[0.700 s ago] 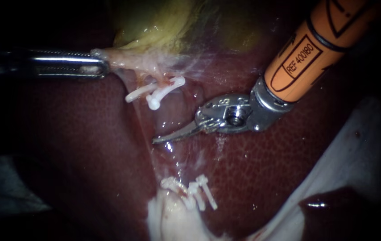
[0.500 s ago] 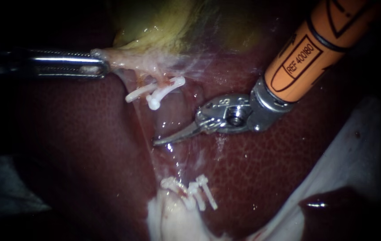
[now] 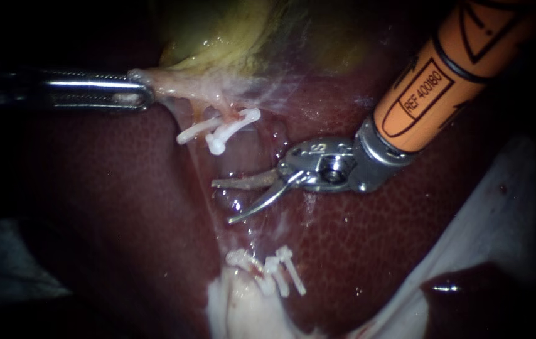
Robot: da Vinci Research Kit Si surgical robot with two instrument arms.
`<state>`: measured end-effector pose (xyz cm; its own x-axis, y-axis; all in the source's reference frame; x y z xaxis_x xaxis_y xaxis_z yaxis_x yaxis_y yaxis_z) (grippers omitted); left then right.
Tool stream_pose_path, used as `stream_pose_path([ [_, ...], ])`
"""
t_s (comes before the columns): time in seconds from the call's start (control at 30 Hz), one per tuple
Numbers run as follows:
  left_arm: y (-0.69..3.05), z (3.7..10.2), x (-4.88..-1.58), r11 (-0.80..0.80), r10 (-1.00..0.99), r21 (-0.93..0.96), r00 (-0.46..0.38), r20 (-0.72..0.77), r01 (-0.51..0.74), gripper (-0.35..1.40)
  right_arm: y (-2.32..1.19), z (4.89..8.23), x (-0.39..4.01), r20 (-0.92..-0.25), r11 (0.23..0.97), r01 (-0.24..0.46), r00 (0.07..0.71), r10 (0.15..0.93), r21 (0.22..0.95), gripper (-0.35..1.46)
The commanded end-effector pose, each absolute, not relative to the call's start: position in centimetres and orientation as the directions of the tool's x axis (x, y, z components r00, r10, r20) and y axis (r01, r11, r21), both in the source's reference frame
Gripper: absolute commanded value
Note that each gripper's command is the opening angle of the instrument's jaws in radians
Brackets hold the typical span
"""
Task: Go back from the cut right tube
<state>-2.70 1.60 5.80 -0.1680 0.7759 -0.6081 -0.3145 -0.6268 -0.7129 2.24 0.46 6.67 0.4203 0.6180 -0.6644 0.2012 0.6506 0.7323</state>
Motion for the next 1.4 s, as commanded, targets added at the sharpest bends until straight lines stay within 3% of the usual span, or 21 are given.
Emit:
stream_pose_path([
  [0.03, 1.60, 5.80, -2.69, -0.627, 0.776, -0.713, -0.168, -0.608, -0.314, -0.35, 0.46, 6.63, 2.17, -0.666, 0.673, 0.151, 0.407, 0.625, 0.724, 1.35],
  [0.13, 1.60, 5.82, -2.69, -0.628, 0.775, -0.713, -0.168, -0.609, -0.314, -0.35, 0.41, 6.55, 1.93, -0.692, 0.742, 0.013, 0.373, 0.618, 0.670, 1.43],
  [0.3, 1.61, 5.83, -2.69, -0.628, 0.775, -0.712, -0.168, -0.609, -0.314, -0.35, 0.38, 6.41, 1.56, -0.766, 0.841, -0.054, 0.386, 0.514, 0.538, 1.43],
  [0.43, 1.61, 5.83, -2.69, -0.628, 0.775, -0.712, -0.168, -0.609, -0.314, -0.35, 0.41, 6.28, 1.32, -0.764, 0.896, -0.084, 0.492, 0.417, 0.435, 1.43],
  [0.53, 1.61, 5.83, -2.69, -0.628, 0.775, -0.712, -0.168, -0.609, -0.314, -0.35, 0.47, 6.14, 1.18, -0.730, 0.912, -0.098, 0.568, 0.380, 0.398, 1.45],
  [0.63, 1.60, 5.84, -2.69, -0.628, 0.775, -0.712, -0.168, -0.609, -0.314, -0.35, 0.55, 6.01, 1.08, -0.710, 0.918, -0.108, 0.602, 0.367, 0.383, 1.45],
  [0.97, 1.57, 5.93, -2.74, -0.631, 0.772, -0.708, -0.168, -0.613, -0.317, -0.35, 0.57, 5.85, 1.03, -0.712, 0.914, -0.072, 0.603, 0.359, 0.400, 1.45],
  [1.4, 1.44, 6.50, -3.17, -0.649, 0.759, -0.691, -0.214, -0.615, -0.317, -0.35, 0.56, 5.84, 0.98, -0.716, 0.916, -0.066, 0.603, 0.352, 0.395, 1.45],
])
